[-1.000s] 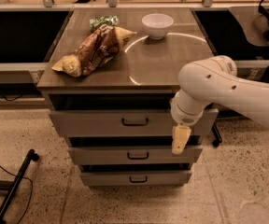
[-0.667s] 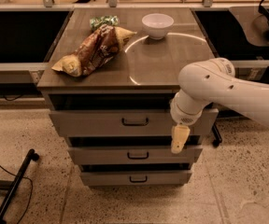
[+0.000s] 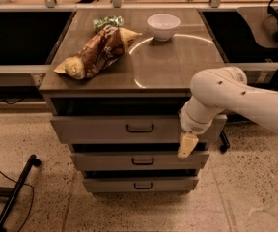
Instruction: Open top drawer
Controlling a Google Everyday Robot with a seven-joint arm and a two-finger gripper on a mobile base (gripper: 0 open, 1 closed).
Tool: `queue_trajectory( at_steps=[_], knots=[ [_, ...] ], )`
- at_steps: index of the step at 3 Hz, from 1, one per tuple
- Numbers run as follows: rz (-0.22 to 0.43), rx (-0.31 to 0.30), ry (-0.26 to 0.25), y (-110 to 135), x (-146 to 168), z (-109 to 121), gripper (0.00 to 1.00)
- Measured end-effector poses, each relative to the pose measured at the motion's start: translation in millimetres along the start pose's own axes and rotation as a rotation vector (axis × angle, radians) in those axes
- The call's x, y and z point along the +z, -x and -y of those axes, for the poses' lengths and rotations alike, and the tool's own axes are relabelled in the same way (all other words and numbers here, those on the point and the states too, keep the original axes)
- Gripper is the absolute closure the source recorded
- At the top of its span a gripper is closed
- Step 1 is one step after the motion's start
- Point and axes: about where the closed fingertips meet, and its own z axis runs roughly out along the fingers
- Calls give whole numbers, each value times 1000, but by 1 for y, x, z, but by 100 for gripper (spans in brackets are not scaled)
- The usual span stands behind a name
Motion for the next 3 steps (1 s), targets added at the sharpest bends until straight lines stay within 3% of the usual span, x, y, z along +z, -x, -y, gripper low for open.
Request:
queue_trajectory(
  at_steps=[3],
  knots=[
    [3,12,0,-1,-24,-5,96]
  ],
)
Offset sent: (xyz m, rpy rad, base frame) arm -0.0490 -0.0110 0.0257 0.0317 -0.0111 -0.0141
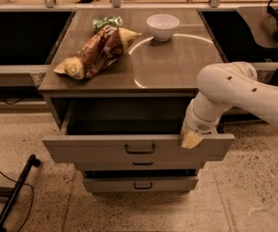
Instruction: Open top drawer
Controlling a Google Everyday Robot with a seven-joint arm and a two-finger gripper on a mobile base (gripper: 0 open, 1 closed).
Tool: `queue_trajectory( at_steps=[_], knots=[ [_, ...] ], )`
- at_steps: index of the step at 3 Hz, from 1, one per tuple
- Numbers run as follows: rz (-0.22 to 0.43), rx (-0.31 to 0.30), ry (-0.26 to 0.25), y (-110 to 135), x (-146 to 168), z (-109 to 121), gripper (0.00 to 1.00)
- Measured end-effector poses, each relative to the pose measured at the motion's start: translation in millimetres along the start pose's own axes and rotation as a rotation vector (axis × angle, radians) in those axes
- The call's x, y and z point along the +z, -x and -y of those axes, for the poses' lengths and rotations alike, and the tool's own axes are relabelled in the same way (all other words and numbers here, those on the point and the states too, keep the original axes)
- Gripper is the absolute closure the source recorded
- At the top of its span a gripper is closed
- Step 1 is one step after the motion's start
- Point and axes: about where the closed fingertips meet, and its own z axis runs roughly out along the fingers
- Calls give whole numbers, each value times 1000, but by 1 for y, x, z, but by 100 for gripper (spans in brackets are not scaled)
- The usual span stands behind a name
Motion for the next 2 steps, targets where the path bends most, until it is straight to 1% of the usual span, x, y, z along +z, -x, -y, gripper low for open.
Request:
queue_trajectory(
  at_steps=[1,2],
  knots=[
    [0,0,0,0,-2,-1,100],
    [0,0,0,0,-2,-1,83]
  ],
)
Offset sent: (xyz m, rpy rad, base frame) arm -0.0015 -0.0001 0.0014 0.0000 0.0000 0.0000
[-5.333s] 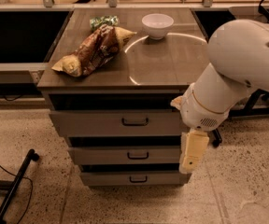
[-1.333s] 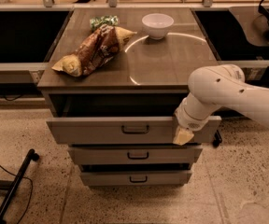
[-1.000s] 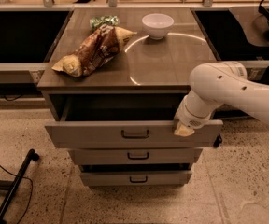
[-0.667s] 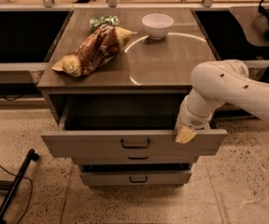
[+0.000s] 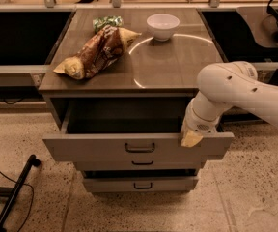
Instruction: Open top drawer
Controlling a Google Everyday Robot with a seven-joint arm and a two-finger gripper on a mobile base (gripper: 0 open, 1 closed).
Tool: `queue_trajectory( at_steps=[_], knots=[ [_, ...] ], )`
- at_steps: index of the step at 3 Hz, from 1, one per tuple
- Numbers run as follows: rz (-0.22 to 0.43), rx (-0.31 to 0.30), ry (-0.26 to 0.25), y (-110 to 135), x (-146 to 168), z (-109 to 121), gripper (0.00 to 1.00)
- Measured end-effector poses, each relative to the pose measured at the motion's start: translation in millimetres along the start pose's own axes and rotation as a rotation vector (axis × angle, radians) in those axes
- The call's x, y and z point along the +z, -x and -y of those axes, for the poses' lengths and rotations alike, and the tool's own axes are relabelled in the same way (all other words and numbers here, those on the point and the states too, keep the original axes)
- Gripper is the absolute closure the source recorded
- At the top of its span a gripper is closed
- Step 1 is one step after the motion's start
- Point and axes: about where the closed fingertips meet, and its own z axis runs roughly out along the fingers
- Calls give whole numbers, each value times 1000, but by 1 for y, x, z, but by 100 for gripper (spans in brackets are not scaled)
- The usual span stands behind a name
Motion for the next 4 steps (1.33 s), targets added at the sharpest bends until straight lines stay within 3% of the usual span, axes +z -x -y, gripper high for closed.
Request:
queue_trajectory(
  at_steps=[2,3,4],
  knots=[
    [0,0,0,0,0,0,35],
    [0,0,0,0,0,0,6],
    [0,0,0,0,0,0,0]
  ],
)
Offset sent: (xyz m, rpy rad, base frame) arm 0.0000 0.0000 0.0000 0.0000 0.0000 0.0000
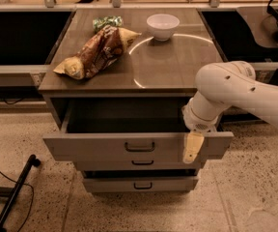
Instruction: Open top drawer
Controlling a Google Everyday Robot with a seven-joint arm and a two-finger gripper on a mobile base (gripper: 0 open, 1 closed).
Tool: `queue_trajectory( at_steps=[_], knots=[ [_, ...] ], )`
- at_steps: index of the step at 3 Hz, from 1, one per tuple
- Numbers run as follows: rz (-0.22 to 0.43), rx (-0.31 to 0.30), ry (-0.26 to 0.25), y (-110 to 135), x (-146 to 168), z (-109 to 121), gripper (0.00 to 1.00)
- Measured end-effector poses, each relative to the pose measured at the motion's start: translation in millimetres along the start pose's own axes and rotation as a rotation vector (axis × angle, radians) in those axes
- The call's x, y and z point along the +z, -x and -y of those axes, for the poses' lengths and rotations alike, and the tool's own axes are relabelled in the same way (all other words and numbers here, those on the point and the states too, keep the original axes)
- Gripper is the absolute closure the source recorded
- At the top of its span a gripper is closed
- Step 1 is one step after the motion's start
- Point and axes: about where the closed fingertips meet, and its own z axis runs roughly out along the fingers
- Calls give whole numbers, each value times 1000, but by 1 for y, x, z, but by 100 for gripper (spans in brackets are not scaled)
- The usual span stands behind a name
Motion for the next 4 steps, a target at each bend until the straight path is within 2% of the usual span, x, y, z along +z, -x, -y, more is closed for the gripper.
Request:
queue_trajectory(
  at_steps=[1,2,4],
  knots=[
    [0,0,1,0,0,0,0],
    [5,-9,26,0,4,-8,0],
    [-14,-7,99,-8,9,-43,0]
  ],
)
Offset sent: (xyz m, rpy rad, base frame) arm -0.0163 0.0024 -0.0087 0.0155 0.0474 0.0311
